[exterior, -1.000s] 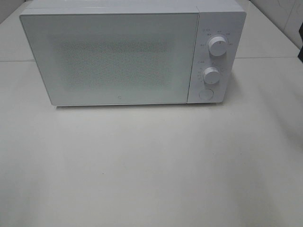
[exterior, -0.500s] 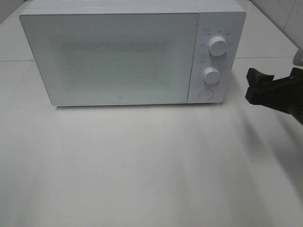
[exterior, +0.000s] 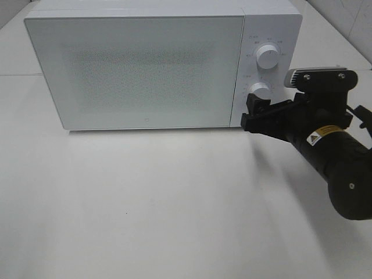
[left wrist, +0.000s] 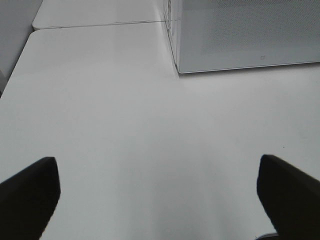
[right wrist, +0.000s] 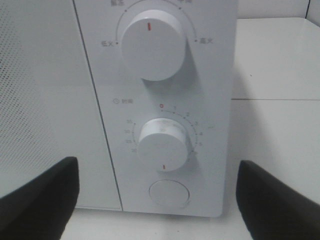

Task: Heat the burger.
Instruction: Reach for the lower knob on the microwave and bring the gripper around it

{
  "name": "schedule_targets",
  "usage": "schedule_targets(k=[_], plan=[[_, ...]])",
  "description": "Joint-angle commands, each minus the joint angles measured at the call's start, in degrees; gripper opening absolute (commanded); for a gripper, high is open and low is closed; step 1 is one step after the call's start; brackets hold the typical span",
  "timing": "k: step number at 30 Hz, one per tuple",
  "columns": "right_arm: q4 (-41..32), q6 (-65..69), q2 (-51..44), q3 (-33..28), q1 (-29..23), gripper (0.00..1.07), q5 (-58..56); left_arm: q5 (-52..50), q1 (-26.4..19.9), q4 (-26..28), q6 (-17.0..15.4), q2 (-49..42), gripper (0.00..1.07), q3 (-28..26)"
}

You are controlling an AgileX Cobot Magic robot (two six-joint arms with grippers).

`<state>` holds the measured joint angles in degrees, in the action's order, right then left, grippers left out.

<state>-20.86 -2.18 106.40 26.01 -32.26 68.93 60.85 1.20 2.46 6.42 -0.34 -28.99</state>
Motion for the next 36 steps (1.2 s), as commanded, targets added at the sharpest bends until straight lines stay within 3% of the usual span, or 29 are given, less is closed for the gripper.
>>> schedule_targets(k=[1,14,36], plan=[[-0.6,-1.0,0.8,1.5,-0.5,0.76,6.1,-0.9,0.1,0.1,-0.3,-0.9,1.05,0.1],[-1.8,-7.3,7.6,9.8,-0.6,0.76,4.8,-0.9,0.1,0.1,-0.3,-0.9,1.05,0.1],[-4.1,-8.3,11.8,13.1,-0.5,0.76,4.8,-0.9,0.1,0.1,-0.3,-0.9,1.05,0.1]])
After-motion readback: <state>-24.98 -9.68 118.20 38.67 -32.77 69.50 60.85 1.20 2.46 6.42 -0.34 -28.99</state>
